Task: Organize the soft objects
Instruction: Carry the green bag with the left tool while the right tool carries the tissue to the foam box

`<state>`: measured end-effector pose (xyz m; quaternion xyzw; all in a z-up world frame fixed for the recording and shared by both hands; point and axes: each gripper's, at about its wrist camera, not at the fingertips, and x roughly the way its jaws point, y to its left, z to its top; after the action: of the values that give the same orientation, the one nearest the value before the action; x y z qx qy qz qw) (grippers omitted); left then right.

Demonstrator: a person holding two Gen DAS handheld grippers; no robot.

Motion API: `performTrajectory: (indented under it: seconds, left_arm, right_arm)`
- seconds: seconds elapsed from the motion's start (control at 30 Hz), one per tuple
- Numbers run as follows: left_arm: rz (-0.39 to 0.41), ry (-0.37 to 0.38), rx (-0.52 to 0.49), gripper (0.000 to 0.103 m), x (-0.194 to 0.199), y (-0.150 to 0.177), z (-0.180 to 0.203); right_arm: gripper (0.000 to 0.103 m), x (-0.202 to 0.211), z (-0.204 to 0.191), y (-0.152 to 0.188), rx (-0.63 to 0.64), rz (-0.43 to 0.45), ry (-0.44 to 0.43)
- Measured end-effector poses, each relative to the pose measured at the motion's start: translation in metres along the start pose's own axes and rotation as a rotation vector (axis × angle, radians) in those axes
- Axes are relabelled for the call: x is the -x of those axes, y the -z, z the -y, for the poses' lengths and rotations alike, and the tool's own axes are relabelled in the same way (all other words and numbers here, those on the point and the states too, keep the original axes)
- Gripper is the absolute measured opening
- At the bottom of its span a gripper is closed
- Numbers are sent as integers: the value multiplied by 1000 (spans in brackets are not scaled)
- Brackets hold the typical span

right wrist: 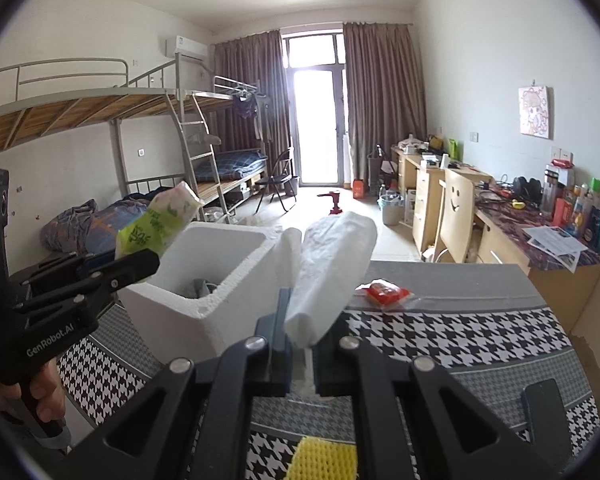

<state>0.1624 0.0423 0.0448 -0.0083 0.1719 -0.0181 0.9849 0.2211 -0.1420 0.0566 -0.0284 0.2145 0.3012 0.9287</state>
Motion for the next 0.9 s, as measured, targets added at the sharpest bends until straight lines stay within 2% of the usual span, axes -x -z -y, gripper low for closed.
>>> performTrajectory:
  seconds: [0.33, 0.9]
  left_arm:
    - [15, -75, 11, 21, -2, -1, -18]
    - [6, -159, 52, 21, 1, 4, -43]
  right_arm:
    - [10, -15, -11, -7, 3, -5, -49]
    - [10, -49, -39, -22, 26, -43, -124]
